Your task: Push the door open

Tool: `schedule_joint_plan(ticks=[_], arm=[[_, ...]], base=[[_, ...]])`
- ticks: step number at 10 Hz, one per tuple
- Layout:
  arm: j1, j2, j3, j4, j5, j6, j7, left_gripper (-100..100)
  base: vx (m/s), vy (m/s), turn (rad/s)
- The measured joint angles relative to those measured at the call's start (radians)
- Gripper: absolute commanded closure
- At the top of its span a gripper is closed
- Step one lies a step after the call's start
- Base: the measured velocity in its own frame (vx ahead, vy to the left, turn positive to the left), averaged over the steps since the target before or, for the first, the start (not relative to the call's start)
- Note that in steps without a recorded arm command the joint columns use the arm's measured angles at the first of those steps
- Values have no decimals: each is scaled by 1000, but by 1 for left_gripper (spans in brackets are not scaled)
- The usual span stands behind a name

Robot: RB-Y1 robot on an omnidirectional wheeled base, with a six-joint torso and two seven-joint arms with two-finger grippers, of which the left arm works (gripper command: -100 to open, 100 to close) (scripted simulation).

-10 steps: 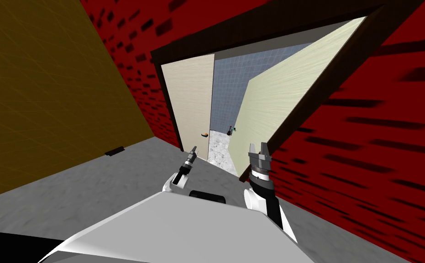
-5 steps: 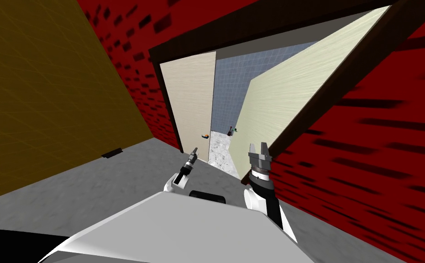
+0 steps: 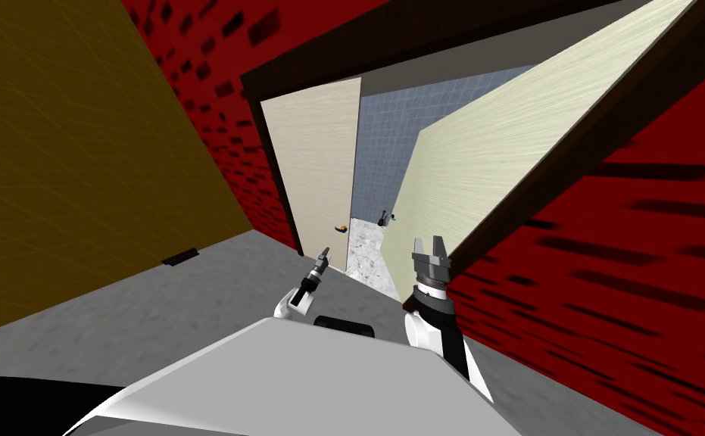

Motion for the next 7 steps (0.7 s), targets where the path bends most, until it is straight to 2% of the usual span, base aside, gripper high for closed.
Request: schedule_joint_plan(ticks=[3,5,7], arm=[[-27,1,-7,72,-1,-19,7,-100],[-41,4,-12,106,-1,-23,15,-100],[-60,4,-15,158,-1,-41,19,-100]], base=[[92,55,-6],[94,42,-5],[107,40,-5]])
